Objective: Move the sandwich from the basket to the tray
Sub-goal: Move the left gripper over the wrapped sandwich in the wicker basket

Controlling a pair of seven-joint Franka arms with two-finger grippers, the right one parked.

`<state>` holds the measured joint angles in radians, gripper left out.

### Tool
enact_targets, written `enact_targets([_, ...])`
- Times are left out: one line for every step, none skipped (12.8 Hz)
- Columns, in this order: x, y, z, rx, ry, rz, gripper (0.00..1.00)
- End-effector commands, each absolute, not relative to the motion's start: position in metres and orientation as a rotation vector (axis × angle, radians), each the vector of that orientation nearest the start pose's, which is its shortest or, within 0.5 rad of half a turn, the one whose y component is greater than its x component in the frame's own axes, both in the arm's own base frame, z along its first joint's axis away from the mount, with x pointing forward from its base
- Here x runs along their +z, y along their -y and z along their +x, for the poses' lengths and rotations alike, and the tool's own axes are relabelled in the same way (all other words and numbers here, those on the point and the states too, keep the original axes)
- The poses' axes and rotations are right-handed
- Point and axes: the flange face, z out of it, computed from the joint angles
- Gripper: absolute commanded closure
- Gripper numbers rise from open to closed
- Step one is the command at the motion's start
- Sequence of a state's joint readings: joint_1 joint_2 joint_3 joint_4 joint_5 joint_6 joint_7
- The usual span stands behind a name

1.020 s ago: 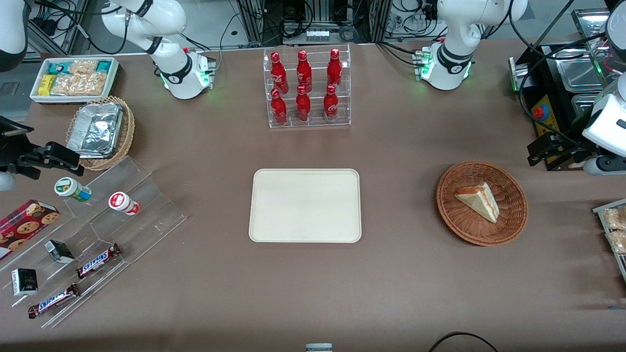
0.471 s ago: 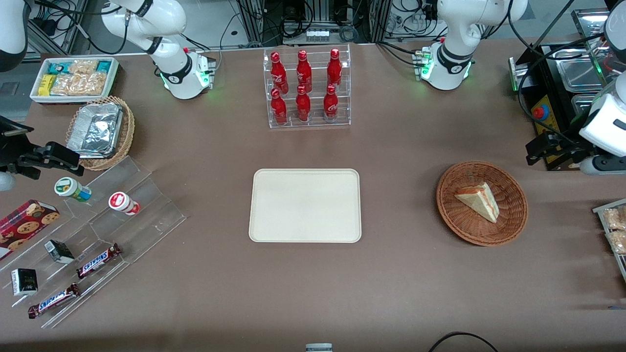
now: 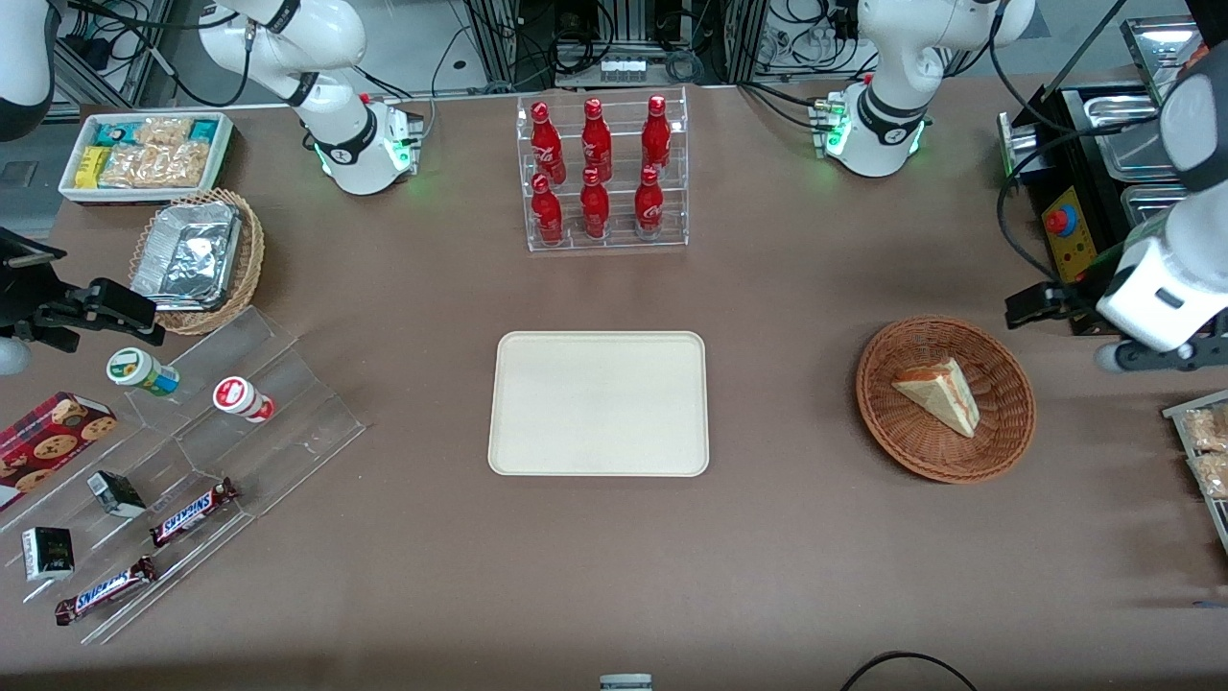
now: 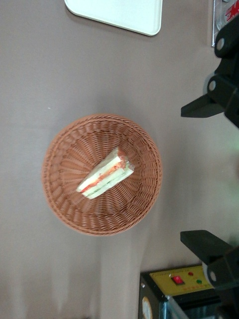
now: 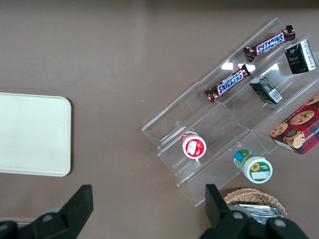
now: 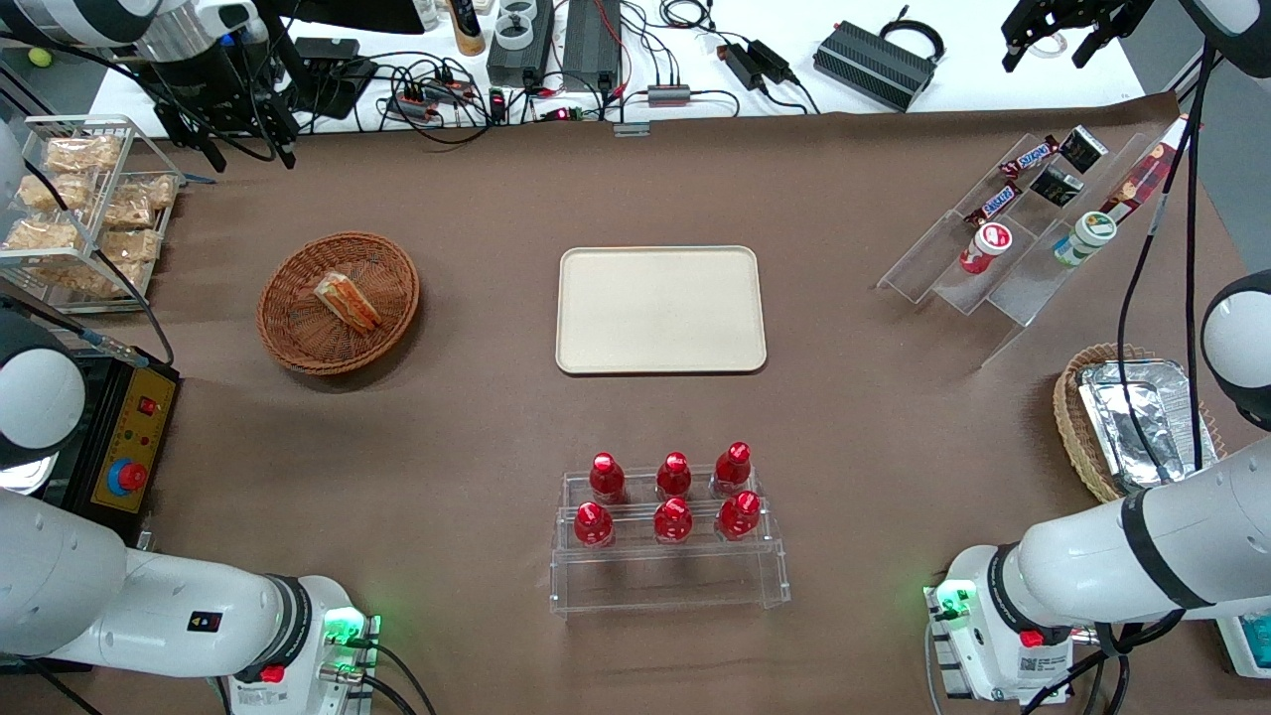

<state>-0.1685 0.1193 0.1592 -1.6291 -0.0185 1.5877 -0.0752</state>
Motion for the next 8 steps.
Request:
enact_targets([0.504,-0.021,0.582,0.249,0.295,-3.172,0.00])
enact_targets([0.490,-0.038,0.579,0.237,0.362,-3.185,0.01])
enact_targets([0.476,-0.042,0.577,0.225,0.387,-3.185,0.01])
enact_targets([0.462,-0.042,0.575,0.221,0.491,-3.165,0.03])
enact_targets([0.450,-0.043,0.574,0.203,0.627,-3.137,0.08])
enact_targets([0.437,-0.044,0.572,0.182,0.696,-3.118,0.09])
enact_targets([0.422,-0.044,0.569,0.171,0.759,-3.104,0.09])
enact_targets([0.406,-0.048,0.566,0.154,0.880,-3.069,0.08])
